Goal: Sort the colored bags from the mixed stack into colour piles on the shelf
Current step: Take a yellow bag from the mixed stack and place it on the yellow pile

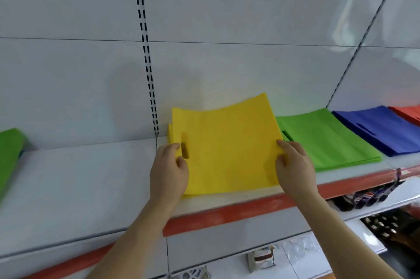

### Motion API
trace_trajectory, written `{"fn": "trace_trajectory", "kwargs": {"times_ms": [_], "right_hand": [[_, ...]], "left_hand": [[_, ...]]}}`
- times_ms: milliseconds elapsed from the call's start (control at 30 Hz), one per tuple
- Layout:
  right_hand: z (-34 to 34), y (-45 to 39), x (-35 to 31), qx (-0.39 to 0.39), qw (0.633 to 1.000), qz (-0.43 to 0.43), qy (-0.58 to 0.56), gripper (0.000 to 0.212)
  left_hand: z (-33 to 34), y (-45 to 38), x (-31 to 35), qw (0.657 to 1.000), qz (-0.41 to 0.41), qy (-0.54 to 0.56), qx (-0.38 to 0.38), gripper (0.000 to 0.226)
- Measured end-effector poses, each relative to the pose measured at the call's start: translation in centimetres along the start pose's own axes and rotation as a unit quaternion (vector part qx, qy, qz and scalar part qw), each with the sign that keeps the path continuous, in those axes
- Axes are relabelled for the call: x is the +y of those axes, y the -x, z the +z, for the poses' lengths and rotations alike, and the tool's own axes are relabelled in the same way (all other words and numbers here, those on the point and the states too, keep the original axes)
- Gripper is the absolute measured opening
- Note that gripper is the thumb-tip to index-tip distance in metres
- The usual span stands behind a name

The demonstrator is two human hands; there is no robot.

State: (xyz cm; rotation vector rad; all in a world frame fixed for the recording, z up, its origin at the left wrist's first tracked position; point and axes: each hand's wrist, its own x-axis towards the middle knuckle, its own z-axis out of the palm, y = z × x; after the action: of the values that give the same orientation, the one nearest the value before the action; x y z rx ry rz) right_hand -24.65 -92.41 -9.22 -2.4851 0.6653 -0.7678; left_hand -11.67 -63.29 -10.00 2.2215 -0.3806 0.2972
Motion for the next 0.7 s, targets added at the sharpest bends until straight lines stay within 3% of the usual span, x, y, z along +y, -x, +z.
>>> {"fn": "trace_trajectory", "kwargs": {"times_ms": [333, 533, 700], "right_hand": [[4.3, -4.2, 2.7, -0.134, 0.988, -0.056, 0.047, 0.051], [5.3, -4.3, 3.7, -0.177, 0.977, -0.083, 0.082, 0.040], [5.3, -4.8, 3.6, -0.221, 0.961, -0.103, 0.130, 0.056]], "left_hand": [[1.9, 0.0, -0.2, 0.972, -0.070, -0.209, -0.078, 0.056], [2.3, 0.3, 1.0, 0.952, -0.087, -0.274, -0.103, 0.057], [2.5, 0.3, 1.5, 0.945, -0.105, -0.289, -0.115, 0.056]]}}
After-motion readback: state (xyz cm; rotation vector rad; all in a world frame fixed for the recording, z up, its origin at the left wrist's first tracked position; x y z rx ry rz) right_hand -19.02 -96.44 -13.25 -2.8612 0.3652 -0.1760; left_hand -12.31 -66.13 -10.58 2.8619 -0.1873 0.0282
